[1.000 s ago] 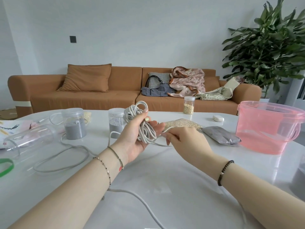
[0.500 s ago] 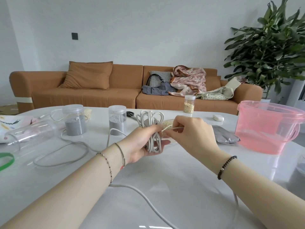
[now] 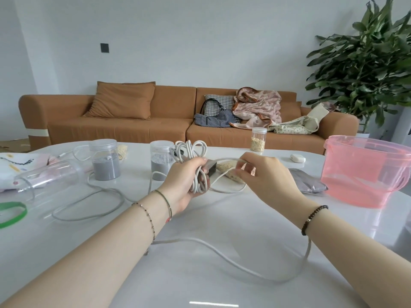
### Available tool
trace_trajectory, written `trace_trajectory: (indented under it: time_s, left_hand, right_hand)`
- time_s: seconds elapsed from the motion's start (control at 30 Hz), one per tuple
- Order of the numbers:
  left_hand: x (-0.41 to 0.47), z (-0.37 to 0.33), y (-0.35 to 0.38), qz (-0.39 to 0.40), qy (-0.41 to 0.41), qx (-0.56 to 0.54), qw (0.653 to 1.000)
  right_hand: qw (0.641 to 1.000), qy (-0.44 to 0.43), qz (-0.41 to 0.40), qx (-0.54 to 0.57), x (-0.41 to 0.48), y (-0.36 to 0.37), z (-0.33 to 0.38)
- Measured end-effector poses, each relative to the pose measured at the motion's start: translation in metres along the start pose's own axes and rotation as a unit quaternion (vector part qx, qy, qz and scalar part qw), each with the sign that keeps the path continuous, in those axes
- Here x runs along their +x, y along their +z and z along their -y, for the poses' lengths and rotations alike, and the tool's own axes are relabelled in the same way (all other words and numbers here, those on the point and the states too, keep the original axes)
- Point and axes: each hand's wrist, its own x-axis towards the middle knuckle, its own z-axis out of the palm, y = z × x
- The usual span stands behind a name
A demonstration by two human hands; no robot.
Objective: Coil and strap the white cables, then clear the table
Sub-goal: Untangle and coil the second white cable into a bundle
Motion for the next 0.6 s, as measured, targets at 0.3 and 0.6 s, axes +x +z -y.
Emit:
trace_trajectory:
  time_s: [0.3, 0.6]
  left_hand:
    - [-0.008, -0.002, -0.001, 0.078, -0.115, 0.077, 0.987]
    - [-0.021, 0.005, 0.007, 0.249, -0.232, 0.248, 0.907]
  right_hand:
    - [0.994, -0.099, -0.048, 0.0, -0.003, -0.001, 0.005]
    - [0.997, -0.061, -0.035, 0.013, 0.0, -0.001, 0.003]
